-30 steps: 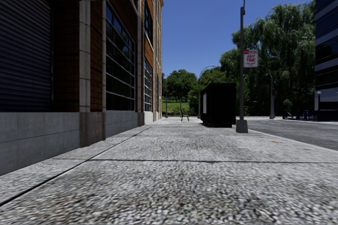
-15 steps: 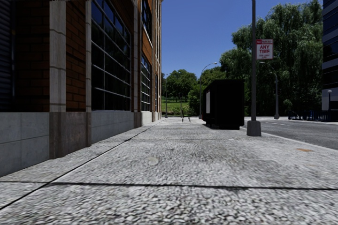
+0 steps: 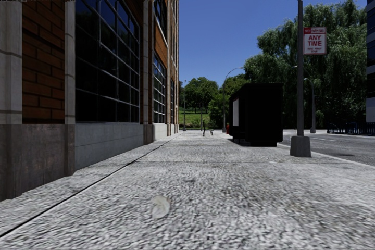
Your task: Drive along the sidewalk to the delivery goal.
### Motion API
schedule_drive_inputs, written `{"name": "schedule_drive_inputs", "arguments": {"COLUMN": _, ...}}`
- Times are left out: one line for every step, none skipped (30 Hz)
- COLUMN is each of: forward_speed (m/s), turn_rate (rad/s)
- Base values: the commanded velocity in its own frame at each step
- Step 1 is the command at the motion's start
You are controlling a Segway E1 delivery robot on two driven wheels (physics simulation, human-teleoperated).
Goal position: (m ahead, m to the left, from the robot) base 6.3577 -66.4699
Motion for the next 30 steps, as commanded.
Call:
{"name": "schedule_drive_inputs", "arguments": {"forward_speed": 2.0, "turn_rate": 0.0}}
{"name": "schedule_drive_inputs", "arguments": {"forward_speed": 2.0, "turn_rate": 0.0}}
{"name": "schedule_drive_inputs", "arguments": {"forward_speed": 2.0, "turn_rate": 0.0}}
{"name": "schedule_drive_inputs", "arguments": {"forward_speed": 2.0, "turn_rate": 0.0}}
{"name": "schedule_drive_inputs", "arguments": {"forward_speed": 2.0, "turn_rate": 0.0}}
{"name": "schedule_drive_inputs", "arguments": {"forward_speed": 2.0, "turn_rate": 0.0}}
{"name": "schedule_drive_inputs", "arguments": {"forward_speed": 2.0, "turn_rate": 0.0}}
{"name": "schedule_drive_inputs", "arguments": {"forward_speed": 2.0, "turn_rate": 0.0}}
{"name": "schedule_drive_inputs", "arguments": {"forward_speed": 2.0, "turn_rate": 0.0}}
{"name": "schedule_drive_inputs", "arguments": {"forward_speed": 2.0, "turn_rate": 0.0}}
{"name": "schedule_drive_inputs", "arguments": {"forward_speed": 2.0, "turn_rate": 0.0}}
{"name": "schedule_drive_inputs", "arguments": {"forward_speed": 2.0, "turn_rate": 0.0}}
{"name": "schedule_drive_inputs", "arguments": {"forward_speed": 2.0, "turn_rate": 0.0}}
{"name": "schedule_drive_inputs", "arguments": {"forward_speed": 2.0, "turn_rate": 0.0}}
{"name": "schedule_drive_inputs", "arguments": {"forward_speed": 2.0, "turn_rate": 0.0}}
{"name": "schedule_drive_inputs", "arguments": {"forward_speed": 2.0, "turn_rate": 0.0}}
{"name": "schedule_drive_inputs", "arguments": {"forward_speed": 2.0, "turn_rate": 0.0}}
{"name": "schedule_drive_inputs", "arguments": {"forward_speed": 2.0, "turn_rate": 0.0}}
{"name": "schedule_drive_inputs", "arguments": {"forward_speed": 2.0, "turn_rate": 0.0}}
{"name": "schedule_drive_inputs", "arguments": {"forward_speed": 2.0, "turn_rate": 0.0}}
{"name": "schedule_drive_inputs", "arguments": {"forward_speed": 2.0, "turn_rate": 0.0}}
{"name": "schedule_drive_inputs", "arguments": {"forward_speed": 2.0, "turn_rate": 0.0}}
{"name": "schedule_drive_inputs", "arguments": {"forward_speed": 2.0, "turn_rate": 0.0}}
{"name": "schedule_drive_inputs", "arguments": {"forward_speed": 2.0, "turn_rate": 0.0}}
{"name": "schedule_drive_inputs", "arguments": {"forward_speed": 2.0, "turn_rate": 0.0}}
{"name": "schedule_drive_inputs", "arguments": {"forward_speed": 2.0, "turn_rate": 0.0}}
{"name": "schedule_drive_inputs", "arguments": {"forward_speed": 2.0, "turn_rate": 0.0}}
{"name": "schedule_drive_inputs", "arguments": {"forward_speed": 2.0, "turn_rate": 0.0}}
{"name": "schedule_drive_inputs", "arguments": {"forward_speed": 2.0, "turn_rate": 0.0}}
{"name": "schedule_drive_inputs", "arguments": {"forward_speed": 2.0, "turn_rate": 0.0}}
